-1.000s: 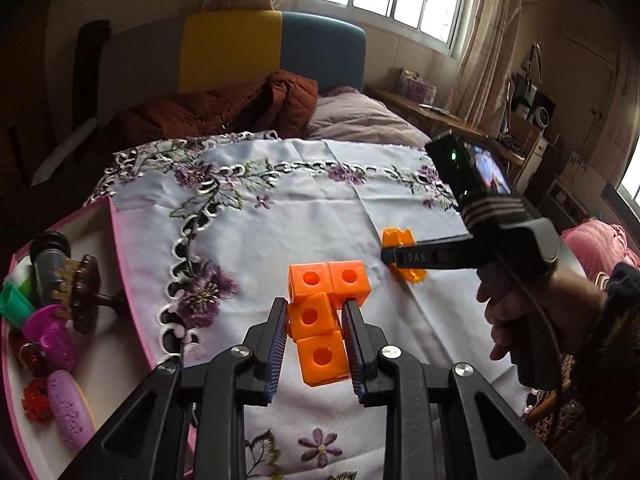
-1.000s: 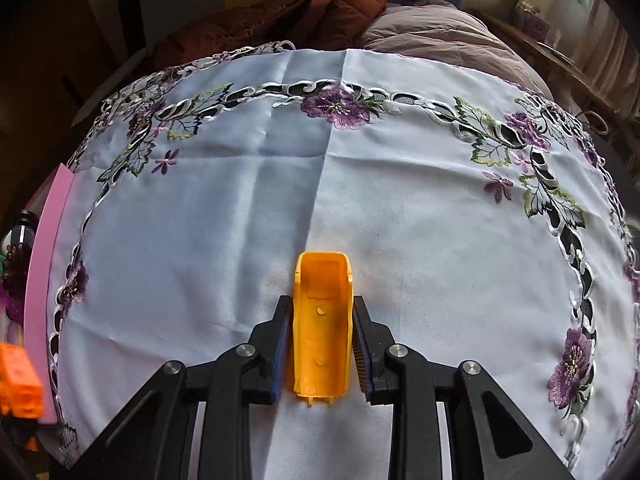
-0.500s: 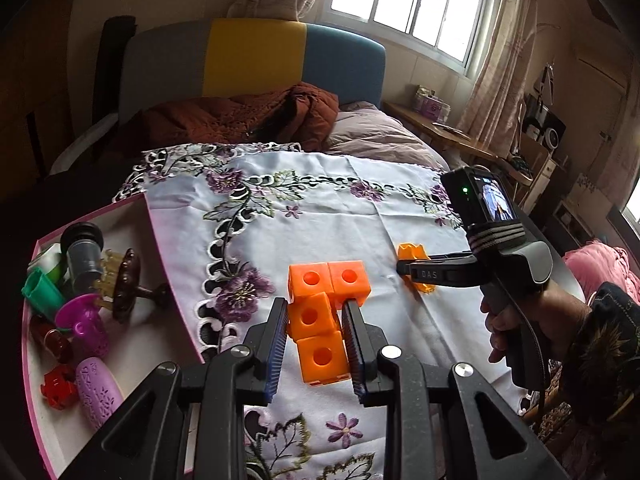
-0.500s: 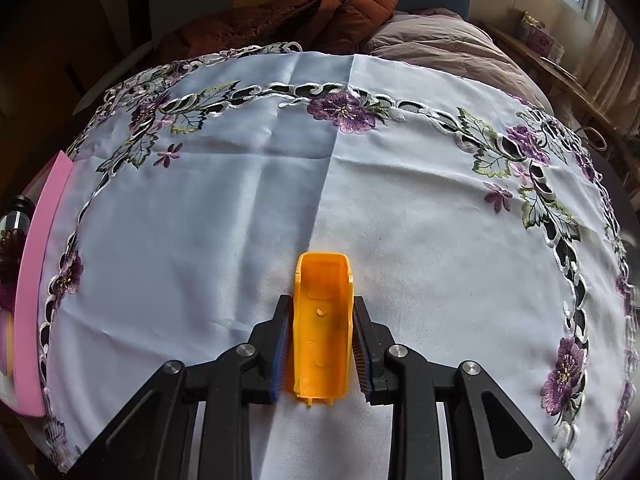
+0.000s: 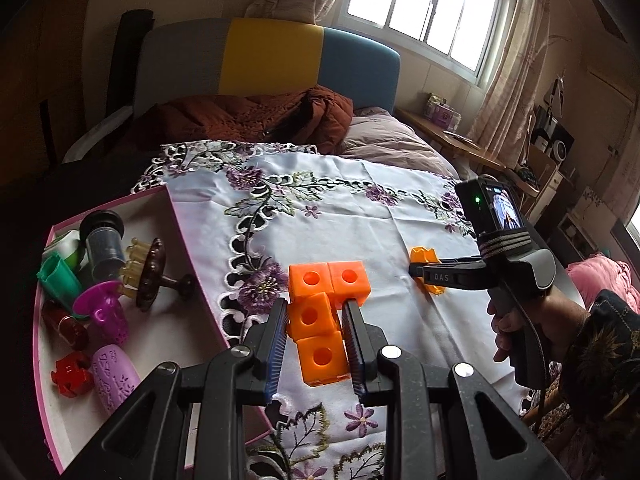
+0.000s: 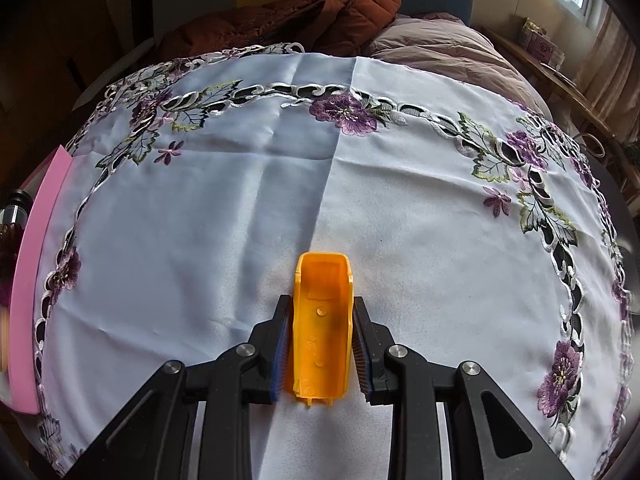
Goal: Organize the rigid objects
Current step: 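Carry the orange cubes toward the tray with the left tool while the right tool holds the scoop, then lower the orange cubes into the tray and open the left tool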
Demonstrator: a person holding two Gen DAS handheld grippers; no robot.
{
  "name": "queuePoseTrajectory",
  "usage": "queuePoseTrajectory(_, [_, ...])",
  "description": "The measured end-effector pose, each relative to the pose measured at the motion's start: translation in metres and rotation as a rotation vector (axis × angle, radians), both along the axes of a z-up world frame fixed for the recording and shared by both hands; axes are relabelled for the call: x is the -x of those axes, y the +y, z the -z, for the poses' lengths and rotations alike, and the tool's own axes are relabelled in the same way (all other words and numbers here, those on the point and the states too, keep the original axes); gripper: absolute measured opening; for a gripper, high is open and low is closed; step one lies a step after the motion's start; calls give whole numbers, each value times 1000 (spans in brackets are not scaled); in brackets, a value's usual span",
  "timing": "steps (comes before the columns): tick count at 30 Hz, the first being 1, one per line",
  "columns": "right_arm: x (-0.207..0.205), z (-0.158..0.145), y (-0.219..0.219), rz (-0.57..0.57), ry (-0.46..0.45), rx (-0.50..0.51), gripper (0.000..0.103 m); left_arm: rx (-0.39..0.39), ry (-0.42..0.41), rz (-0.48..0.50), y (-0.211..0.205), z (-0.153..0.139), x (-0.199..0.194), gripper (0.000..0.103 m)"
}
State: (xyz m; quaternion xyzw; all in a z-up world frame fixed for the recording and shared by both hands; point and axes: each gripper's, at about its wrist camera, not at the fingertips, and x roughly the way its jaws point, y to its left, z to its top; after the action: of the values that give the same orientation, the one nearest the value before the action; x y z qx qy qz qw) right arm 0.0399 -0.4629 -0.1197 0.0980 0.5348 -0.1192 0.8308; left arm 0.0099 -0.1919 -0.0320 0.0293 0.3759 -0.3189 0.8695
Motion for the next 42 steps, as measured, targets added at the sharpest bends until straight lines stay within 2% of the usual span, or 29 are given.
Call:
queuePoseTrajectory(5, [0,0,1,-7,2,9,29,26,-1,-47,24,-7,-3,27])
queuePoseTrajectory(12, [-1,-1,2,-16,3,23,29,67,44,-218,96,-8,-22,27])
queuePoseTrajectory(18, [-1,-1,3,-21,5,33,29,80,102,-367,156,6,-32,27])
queuePoseTrajectory(22, [-2,-1,3,-21,6,34,29,95,166,-421,178,22,-35,27])
queuePoseTrajectory(29, [-2,-1,4,-24,6,39,29,81,207,-430,178,38,-37,27])
queuePoseTrajectory(36, [-2,-1,4,-27,6,45,29,10,251,-411,169,61,-38,27])
queuePoseTrajectory(42, [-2,-1,4,-27,6,46,29,-23,216,-411,167,59,-34,30])
